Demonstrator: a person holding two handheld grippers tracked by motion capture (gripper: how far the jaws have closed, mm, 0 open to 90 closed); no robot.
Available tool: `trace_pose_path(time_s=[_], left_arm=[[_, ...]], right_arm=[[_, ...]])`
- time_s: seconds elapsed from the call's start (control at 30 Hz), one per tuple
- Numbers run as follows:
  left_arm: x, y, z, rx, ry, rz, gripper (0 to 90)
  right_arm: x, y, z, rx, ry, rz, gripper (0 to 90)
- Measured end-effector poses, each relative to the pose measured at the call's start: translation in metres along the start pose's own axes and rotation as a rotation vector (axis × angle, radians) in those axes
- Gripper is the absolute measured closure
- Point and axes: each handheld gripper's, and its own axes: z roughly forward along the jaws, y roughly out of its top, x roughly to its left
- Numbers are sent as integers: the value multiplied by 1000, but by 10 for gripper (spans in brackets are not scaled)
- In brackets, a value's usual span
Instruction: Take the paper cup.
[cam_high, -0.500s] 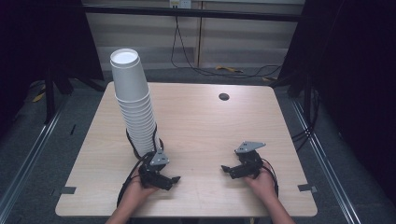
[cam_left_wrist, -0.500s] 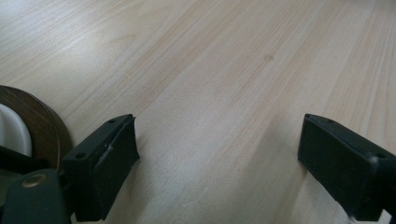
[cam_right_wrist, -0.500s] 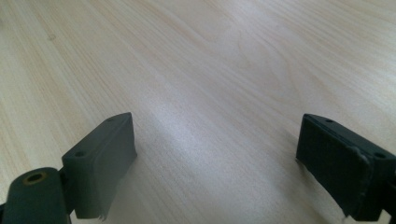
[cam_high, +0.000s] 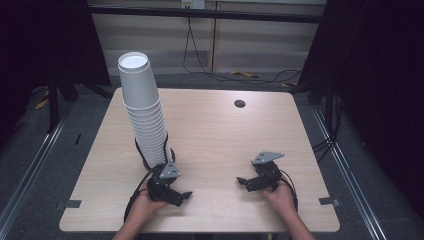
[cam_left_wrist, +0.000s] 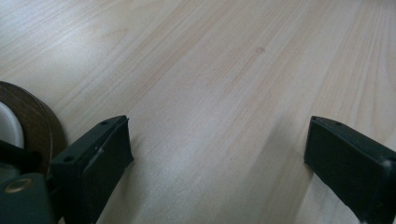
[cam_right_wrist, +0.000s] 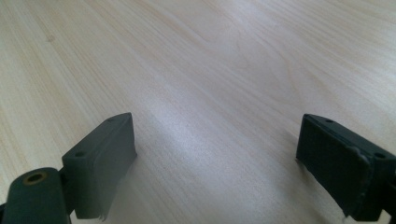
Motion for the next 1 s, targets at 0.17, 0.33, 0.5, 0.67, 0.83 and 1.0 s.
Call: trace_pose_path(time_s=[0.17,0.33,0.5,0.67,0.83,1.0], left_arm=[[4,-3,-8,-19,-15,-62,142],[8,-1,-24,-12,-1,-87,158],[9,-1,-37,-6,-4,-110,161],[12,-1,-53,-24,-15,-141,160],[14,0,-67,-9,1,-128,164],[18,3,-81,-4,5,-120,166]], right_arm=[[6,3,0,18,1,10,132],[14,12,2,26,60,6,138],[26,26,1,29,90,-51,139],[35,44,-2,-2,128,-79,142],[40,62,-2,-10,136,-97,144],[42,78,-3,-41,162,-92,149]])
